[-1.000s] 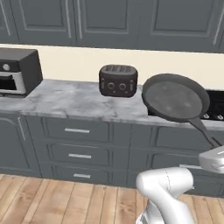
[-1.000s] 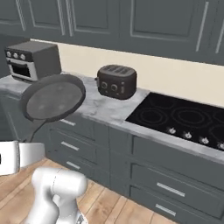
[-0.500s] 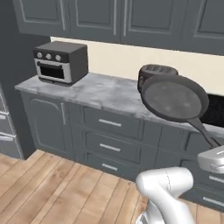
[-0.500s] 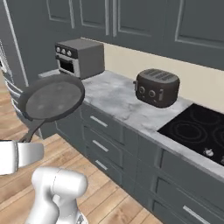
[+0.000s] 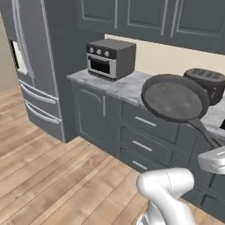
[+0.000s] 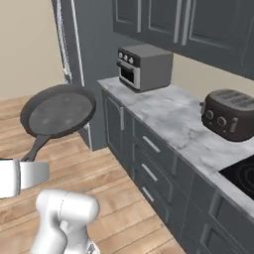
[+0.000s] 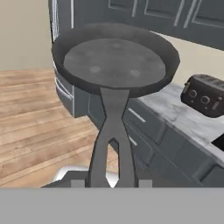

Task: Move the pot and pan from the stove into the sink.

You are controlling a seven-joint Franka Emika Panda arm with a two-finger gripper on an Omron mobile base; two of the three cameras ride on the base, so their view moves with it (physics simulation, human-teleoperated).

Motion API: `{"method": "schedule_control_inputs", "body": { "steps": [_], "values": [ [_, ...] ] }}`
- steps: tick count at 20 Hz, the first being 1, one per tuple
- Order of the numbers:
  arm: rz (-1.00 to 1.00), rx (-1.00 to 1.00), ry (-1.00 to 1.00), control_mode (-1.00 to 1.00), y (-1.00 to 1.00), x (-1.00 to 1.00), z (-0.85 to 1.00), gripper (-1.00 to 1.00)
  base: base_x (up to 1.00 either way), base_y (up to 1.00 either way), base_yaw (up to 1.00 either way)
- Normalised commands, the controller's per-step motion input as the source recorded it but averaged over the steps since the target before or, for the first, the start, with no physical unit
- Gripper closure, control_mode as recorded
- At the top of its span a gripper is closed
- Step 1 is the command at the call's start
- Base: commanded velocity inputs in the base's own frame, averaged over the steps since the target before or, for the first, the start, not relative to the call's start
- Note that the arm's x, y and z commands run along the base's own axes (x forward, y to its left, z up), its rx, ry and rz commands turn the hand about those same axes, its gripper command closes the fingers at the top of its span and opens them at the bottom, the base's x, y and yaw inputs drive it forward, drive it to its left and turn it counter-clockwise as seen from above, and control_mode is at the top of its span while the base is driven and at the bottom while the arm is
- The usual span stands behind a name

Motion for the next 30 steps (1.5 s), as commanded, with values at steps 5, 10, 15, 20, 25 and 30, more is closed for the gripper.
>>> {"method": "schedule_control_inputs", "body": {
  "steps": [5,10,15,20,25,30],
  "values": [
    [0.0,0.0,0.0,1.0,0.0,0.0,0.0,1.0,0.0,0.0,0.5],
    [0.0,0.0,0.0,1.0,0.0,0.0,0.0,1.0,-0.02,0.0,0.5],
    [0.0,0.0,0.0,1.0,0.0,0.0,0.0,1.0,-0.03,0.0,0.5],
    [0.0,0.0,0.0,1.0,0.0,0.0,0.0,1.0,-0.01,0.0,0.5],
    [0.0,0.0,0.0,1.0,0.0,0.0,0.0,1.0,-0.01,0.0,0.5],
    [0.0,0.0,0.0,1.0,0.0,0.0,0.0,1.0,-0.01,0.0,0.5]
  ]
}}
